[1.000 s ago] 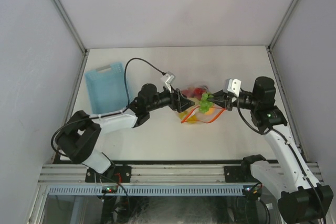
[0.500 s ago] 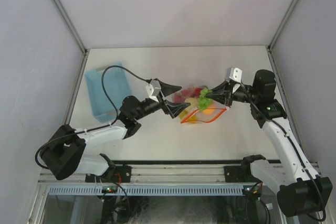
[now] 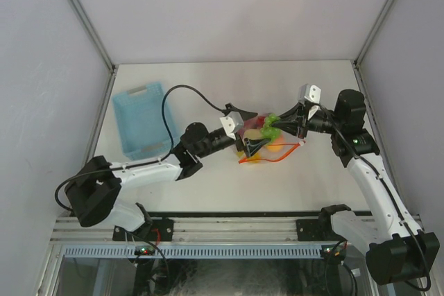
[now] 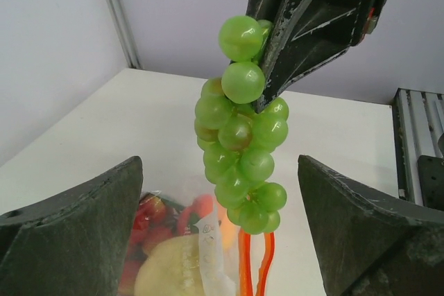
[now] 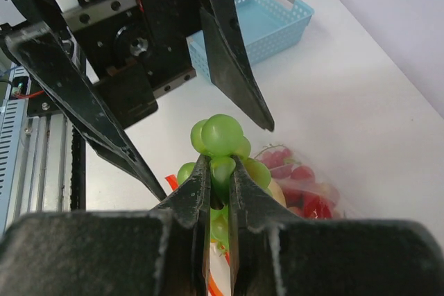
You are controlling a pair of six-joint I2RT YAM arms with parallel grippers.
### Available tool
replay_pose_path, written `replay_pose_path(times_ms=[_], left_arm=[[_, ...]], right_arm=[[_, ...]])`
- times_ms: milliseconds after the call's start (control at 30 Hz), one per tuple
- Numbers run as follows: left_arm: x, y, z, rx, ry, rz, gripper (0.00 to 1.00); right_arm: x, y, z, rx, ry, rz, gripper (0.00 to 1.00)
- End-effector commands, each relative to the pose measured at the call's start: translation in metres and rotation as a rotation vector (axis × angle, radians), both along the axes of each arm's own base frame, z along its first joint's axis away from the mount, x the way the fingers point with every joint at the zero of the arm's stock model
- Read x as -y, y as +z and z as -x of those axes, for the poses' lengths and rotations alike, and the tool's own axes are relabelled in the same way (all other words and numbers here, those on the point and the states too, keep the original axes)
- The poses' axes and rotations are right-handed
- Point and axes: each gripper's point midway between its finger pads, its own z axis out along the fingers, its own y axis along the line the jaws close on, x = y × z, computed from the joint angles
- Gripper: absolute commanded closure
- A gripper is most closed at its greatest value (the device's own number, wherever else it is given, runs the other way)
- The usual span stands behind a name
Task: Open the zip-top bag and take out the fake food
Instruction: Pick up the fake fruit from the zipper food storage bag, then place the fake fruit in the bin.
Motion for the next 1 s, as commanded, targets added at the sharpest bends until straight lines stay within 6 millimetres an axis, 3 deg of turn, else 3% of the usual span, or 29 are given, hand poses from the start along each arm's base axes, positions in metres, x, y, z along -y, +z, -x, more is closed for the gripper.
replay_pose_path(times_ms=[0, 300, 600, 867, 967], left_arm=[[0.017, 0.018, -0.004, -0.004, -0.008, 0.048, 0.06], [0.04, 0.015, -0.003, -0.082, -0.071, 0.085, 0.25], [0.046, 0.018, -0.001, -0.116, -0.095, 0.112, 0.4], [0.045, 0.018, 0.007, -0.115, -0.139, 0.111, 0.82], [0.039, 0.021, 0.006, -0.121, -0.134, 0.124, 0.92]], right_arm=[[-0.003, 0.026, 0.001, 0.068, 0.02, -0.026, 1.0], [-0.007, 0.024, 0.004, 0.068, 0.033, -0.021, 1.0], [-0.008, 0.022, 0.005, 0.066, 0.033, -0.015, 1.0], [-0.008, 0.02, 0.004, 0.06, 0.03, -0.011, 1.0], [-0.007, 0.02, 0.003, 0.058, 0.027, -0.011, 0.92]])
